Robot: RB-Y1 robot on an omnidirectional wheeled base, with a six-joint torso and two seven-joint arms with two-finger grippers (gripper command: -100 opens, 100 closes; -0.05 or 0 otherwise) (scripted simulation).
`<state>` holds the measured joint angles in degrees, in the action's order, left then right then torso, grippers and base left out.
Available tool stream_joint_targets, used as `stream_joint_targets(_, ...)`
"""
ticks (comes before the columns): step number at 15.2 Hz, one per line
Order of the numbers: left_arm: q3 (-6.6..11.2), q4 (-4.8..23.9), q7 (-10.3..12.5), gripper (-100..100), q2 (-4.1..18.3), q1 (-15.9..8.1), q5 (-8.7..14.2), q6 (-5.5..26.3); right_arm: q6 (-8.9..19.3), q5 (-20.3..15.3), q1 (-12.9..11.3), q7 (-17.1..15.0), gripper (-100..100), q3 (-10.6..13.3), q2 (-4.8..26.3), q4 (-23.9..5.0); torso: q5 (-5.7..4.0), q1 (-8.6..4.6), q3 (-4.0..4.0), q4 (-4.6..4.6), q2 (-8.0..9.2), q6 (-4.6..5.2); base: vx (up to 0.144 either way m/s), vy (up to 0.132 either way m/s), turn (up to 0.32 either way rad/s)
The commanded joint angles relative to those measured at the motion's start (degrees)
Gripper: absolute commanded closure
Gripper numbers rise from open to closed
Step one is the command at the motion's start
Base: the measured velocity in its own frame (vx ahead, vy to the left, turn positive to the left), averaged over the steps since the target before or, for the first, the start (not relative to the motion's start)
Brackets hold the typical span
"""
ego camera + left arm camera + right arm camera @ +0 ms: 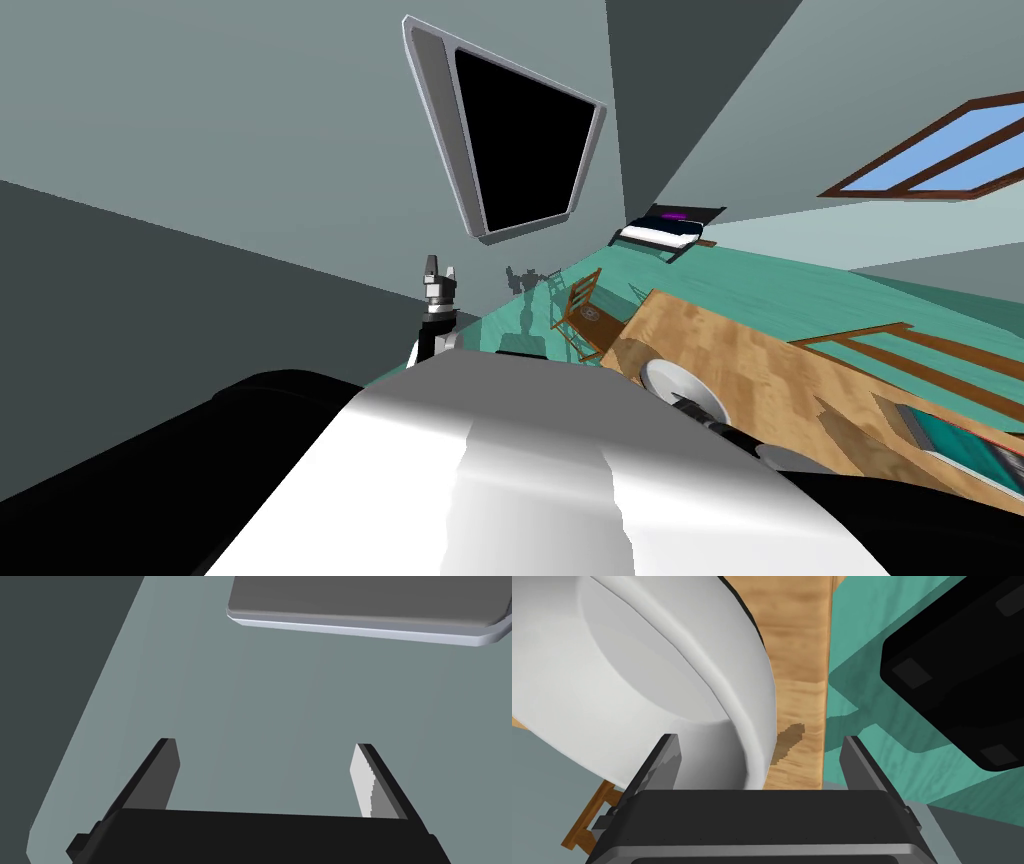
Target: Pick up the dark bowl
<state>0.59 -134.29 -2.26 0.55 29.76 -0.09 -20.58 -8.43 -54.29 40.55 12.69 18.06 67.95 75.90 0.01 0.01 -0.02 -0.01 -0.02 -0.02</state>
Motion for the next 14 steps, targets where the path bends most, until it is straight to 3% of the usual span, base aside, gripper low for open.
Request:
stream_joint_targets(1,0.0,0.0,0.0,0,0.0,0.0,0.0,0.0,0.4,-0.11,-0.87,0.88,-100,0.57,-1.95,-1.35,0.0,0.0,0.0,0.0,0.0,0.0,0.004,-0.069,0.111)
stream_joint_targets(3,0.01,0.0,0.0,0,0.0,0.0,0.0,0.0,0.76,-0.19,-1.56,1.46,-100,1.11,-3.43,-2.3,-0.06,-0.22,0.04,0.02,0.07,0.03,0.0,-0.074,0.078)
stream_joint_targets(4,0.01,0.0,0.0,0,0.01,0.0,0.0,0.0,0.34,-0.12,-0.88,1.13,-100,0.44,-2.49,-1.62,-0.07,-0.25,0.05,0.02,0.09,0.02,0.002,-0.043,0.036)
stream_joint_targets(5,0.01,0.0,0.0,0,0.0,0.0,0.0,0.0,0.39,-0.13,-0.91,1.3,100,0.46,-2.68,-1.72,-0.05,-0.19,0.05,0.02,0.09,0.03,0.001,-0.016,0.004)
stream_joint_targets(9,0.0,0.0,0.0,0,0.0,0.01,0.0,0.0,0.56,0.06,-0.82,1.0,100,0.4,-2.77,-1.88,-0.04,-0.06,0.09,0.05,0.13,-0.16,0.0,-0.004,-0.017)
stream_joint_targets(12,0.0,0.0,0.0,0,-0.01,0.01,0.0,0.0,-0.21,0.04,0.28,-0.08,100,-0.32,0.53,0.24,0.03,0.15,0.1,0.09,0.13,-0.19,-0.004,0.055,-0.091)
stream_joint_targets(14,0.0,0.0,0.0,0,-0.01,0.01,0.0,0.0,-0.41,0.05,0.54,0.4,100,-0.67,0.09,0.07,0.12,0.33,0.12,0.11,0.15,-0.18,-0.007,0.054,-0.065)
